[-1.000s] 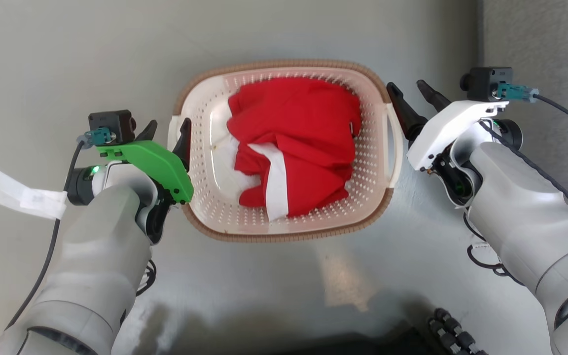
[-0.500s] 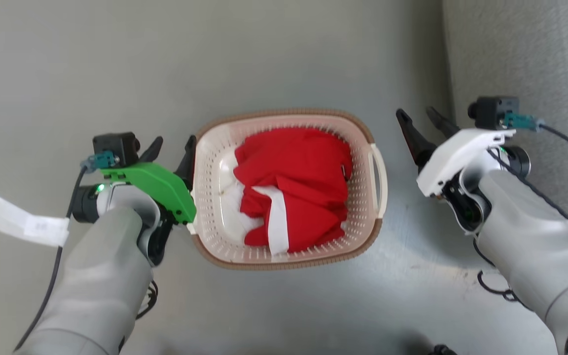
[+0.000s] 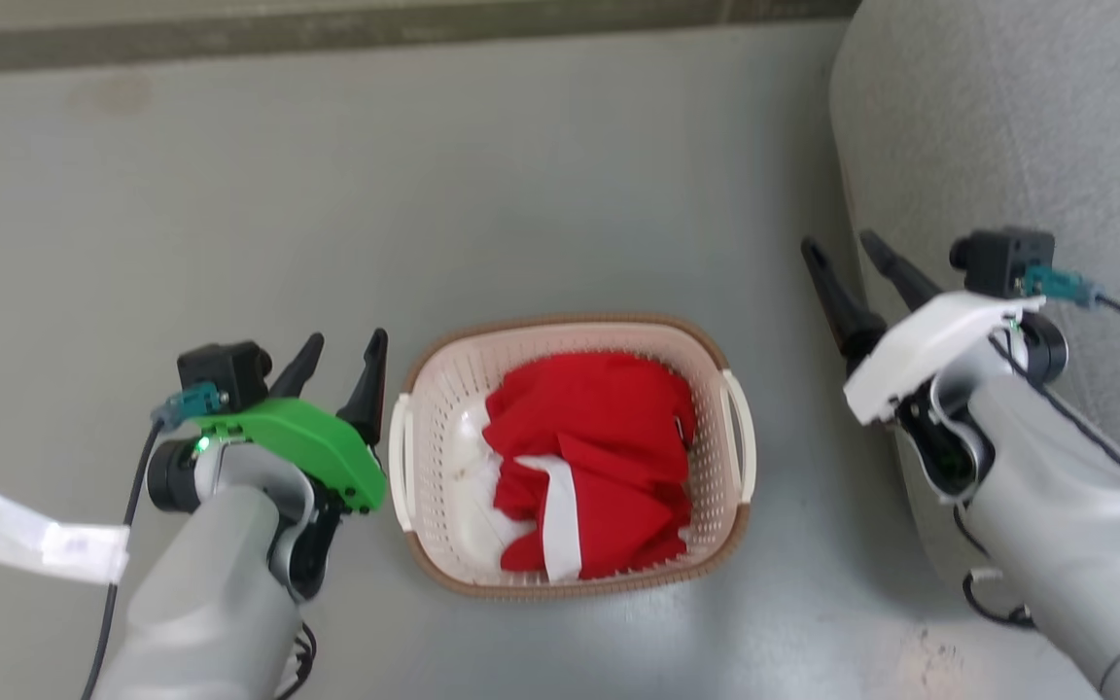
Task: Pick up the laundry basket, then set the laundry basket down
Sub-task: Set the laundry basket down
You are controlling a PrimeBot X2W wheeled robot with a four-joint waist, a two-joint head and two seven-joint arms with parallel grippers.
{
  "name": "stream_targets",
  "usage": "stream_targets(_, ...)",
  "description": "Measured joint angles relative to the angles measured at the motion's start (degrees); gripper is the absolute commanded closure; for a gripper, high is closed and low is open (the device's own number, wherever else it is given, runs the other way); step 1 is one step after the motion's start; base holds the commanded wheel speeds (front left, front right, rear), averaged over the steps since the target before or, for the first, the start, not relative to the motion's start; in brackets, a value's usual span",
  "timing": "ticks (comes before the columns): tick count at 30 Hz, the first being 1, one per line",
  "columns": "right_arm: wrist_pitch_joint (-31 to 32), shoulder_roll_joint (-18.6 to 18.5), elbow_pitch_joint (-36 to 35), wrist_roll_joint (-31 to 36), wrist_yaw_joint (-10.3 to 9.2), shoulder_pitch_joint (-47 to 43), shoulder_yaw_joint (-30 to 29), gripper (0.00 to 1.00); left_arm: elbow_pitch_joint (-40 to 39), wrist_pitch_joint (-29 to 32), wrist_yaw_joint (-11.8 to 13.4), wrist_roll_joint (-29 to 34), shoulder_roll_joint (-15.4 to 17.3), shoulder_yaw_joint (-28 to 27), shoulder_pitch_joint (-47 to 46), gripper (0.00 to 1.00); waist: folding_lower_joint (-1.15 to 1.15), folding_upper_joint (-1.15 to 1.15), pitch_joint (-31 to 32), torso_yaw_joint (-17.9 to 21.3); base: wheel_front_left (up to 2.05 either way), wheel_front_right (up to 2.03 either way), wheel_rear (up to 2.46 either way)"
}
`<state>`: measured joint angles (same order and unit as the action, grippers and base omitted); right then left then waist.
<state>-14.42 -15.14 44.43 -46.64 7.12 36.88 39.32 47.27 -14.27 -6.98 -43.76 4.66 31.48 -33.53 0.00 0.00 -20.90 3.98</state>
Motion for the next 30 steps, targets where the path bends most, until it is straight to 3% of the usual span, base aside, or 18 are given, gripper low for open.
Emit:
stream_targets(11, 0.0, 0.11, -8.32, 6.06, -0.26, -10.11, -7.59, 0.0, -8.44, 0.0, 0.08, 5.91, 0.23, -5.1, 8.15, 0.0, 0.0, 0.0, 8.78, -0.92, 0.0, 0.0, 0.0)
stream_targets(17, 0.0, 0.66, -12.84, 9.23, -1.21, -14.22, -11.28, 0.0, -13.13, -0.15, 1.54, 7.6, 0.63, -8.73, 12.37, 0.0, 0.0, 0.0, 12.69, -1.22, 0.0, 0.0, 0.0)
stream_targets(30, 0.0, 0.97, -21.89, 16.15, -2.77, -22.02, -17.88, 0.0, -23.54, -0.16, 3.08, 14.08, 0.41, -13.23, 19.44, 0.0, 0.0, 0.0, 17.35, -2.03, 0.0, 0.0, 0.0)
